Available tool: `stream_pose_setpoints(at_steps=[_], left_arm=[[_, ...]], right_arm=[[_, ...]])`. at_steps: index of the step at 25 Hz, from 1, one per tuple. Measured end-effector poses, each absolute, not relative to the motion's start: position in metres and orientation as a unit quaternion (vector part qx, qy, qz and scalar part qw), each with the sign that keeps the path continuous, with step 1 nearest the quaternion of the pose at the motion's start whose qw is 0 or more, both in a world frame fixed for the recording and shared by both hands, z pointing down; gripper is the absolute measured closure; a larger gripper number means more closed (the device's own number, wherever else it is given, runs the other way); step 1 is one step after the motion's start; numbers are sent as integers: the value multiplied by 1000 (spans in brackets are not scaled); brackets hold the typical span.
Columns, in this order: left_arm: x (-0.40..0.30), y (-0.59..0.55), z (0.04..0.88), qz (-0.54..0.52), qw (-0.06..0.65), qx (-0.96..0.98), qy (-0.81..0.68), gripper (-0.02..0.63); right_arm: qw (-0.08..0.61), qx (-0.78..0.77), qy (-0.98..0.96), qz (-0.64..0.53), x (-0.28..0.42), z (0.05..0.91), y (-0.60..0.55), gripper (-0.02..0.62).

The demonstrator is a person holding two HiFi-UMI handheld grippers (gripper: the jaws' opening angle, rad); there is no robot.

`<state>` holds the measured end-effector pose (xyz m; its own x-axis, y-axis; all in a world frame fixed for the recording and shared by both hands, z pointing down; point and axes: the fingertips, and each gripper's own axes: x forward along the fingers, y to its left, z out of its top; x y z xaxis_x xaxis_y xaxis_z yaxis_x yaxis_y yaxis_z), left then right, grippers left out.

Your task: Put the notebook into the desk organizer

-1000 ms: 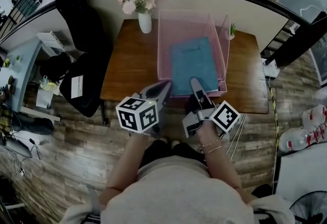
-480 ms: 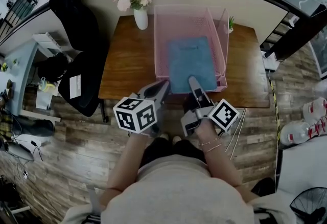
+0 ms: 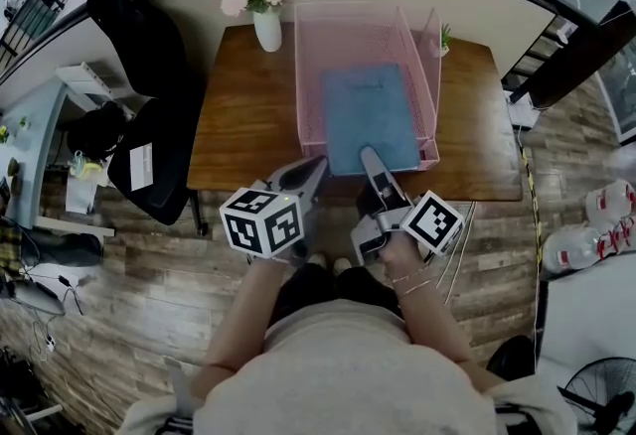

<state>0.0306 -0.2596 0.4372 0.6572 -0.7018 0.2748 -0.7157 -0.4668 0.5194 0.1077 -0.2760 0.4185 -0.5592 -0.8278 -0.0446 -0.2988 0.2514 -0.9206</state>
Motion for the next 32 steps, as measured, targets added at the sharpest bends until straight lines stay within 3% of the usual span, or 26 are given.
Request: stream_pose_setpoints(at_steps=[26, 32], left_arm=[[52, -233, 445, 8, 308, 863, -400, 595], [49, -232, 453, 15, 317, 858, -403, 595]], right_arm=[[268, -393, 746, -466, 121, 417, -247, 513], [268, -385, 751, -464, 119, 416, -249, 508]])
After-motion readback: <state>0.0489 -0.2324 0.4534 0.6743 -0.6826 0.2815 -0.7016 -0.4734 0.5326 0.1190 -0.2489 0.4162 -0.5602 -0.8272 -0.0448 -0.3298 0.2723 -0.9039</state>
